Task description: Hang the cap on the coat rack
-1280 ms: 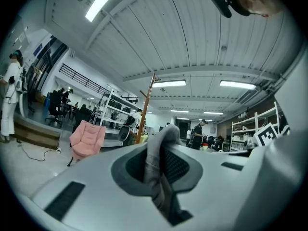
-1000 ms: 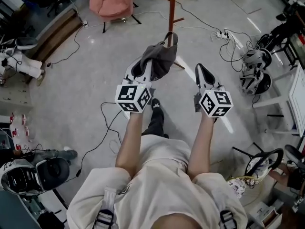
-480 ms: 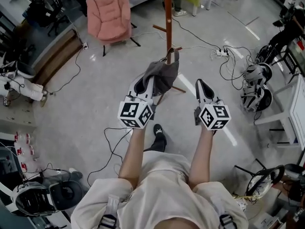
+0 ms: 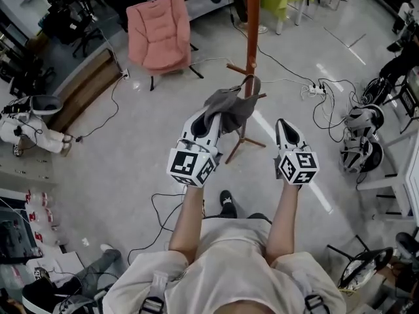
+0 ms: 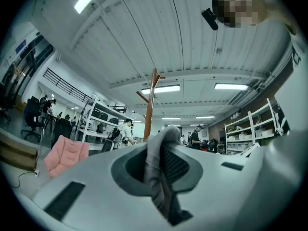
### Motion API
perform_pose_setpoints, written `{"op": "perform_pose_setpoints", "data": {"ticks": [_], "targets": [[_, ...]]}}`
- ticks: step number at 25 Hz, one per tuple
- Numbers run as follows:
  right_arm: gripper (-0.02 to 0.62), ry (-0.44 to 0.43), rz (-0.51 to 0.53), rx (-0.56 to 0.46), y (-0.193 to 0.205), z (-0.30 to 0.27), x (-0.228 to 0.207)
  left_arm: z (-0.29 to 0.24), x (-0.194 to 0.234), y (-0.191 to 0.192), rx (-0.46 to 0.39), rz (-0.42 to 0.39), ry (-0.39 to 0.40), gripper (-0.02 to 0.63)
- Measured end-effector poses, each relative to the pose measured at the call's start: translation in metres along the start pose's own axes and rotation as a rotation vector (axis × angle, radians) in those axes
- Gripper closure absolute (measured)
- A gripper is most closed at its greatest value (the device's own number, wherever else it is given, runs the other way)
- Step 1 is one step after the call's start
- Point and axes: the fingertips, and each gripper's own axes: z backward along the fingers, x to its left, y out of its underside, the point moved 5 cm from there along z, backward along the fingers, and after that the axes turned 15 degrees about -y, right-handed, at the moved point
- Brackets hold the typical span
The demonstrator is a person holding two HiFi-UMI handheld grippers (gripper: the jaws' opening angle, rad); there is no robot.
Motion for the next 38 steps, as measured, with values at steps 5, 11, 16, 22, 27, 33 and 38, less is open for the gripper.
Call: {"op": "perform_pose_setpoints", "data": {"ticks": [5,11,16,22,27,33,38], "targets": [[0.592,-0.026,0.014,0.035,-0.003,-0.026,-0.020,-0.020,0.017,0.001,-0.029,0.084,-0.035,0.572],[0.592,-0.143,0.094,0.058,-0.017,-0.063,-0.045,-0.045,0.022,0.013,-0.034,0.070,-0.148,0.572],[0.592,-0.295,0.067,0.065,-0.009,-0.085,-0.057,-0.048,0.017,0.014,-0.064,0.059,-0.262,0.572],[0.592,-0.359,0.066,0.064,-0.018,-0.087,-0.076,-0.044,0.009,0.018,-0.090,0.089,-0.352,0.572],[0.592,-0.382,0.047,0.058,-0.013,-0.080,-0.084,-0.046,-0.004,0.027,-0.073,0.074,-0.365,0.571],[0.592,-0.381,0.046,0.077,-0.011,-0.068,-0.090,-0.051,-0.016,0.032,-0.063,0.093,-0.357,0.572],[0.592,-0.363,0.041,0.066,-0.018,-0.060,-0.102,-0.057,-0.028,0.039,-0.043,0.090,-0.339,0.571]]}}
